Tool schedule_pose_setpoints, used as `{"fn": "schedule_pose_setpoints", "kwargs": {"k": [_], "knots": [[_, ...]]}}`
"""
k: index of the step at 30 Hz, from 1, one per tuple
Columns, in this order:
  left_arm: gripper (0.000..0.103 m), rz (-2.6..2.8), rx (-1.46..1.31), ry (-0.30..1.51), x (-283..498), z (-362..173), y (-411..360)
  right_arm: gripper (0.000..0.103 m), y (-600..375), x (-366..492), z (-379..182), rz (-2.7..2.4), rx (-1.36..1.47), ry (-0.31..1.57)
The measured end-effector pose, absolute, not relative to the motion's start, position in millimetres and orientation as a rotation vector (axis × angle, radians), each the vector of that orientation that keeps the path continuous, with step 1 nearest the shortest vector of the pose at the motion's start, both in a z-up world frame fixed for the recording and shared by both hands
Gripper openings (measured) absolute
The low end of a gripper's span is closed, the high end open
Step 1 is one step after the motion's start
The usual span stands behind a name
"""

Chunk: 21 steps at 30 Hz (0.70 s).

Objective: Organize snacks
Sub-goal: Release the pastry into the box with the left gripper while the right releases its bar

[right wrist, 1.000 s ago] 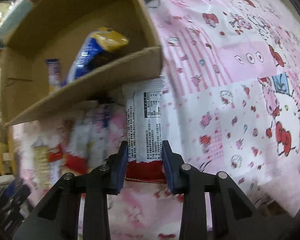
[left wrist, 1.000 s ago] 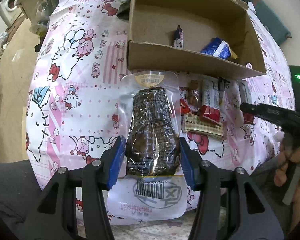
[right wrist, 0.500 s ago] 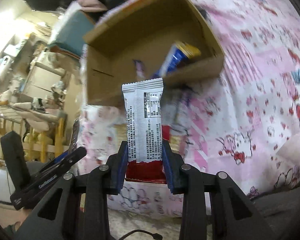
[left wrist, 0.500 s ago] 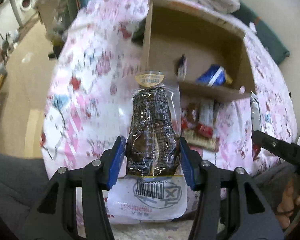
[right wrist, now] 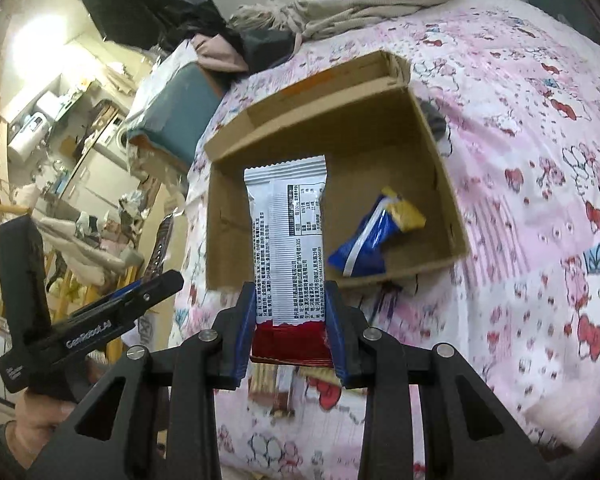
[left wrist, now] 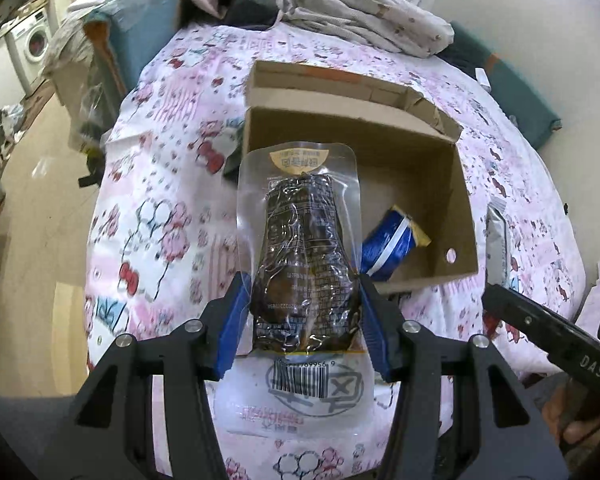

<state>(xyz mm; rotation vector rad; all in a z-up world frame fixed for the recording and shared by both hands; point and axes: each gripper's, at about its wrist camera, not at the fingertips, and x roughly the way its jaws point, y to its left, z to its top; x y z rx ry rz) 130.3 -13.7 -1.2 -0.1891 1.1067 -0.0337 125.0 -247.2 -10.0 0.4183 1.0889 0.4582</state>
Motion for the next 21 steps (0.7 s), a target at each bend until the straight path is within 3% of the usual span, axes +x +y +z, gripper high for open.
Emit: {"fn": "schedule_pose_setpoints", "kwargs": {"k": [21], "knots": [[0.049,-0.123,-0.189,1.127,203,-57,-37,0.034,-253,221,-68,0.369,0.486,1.149]]}}
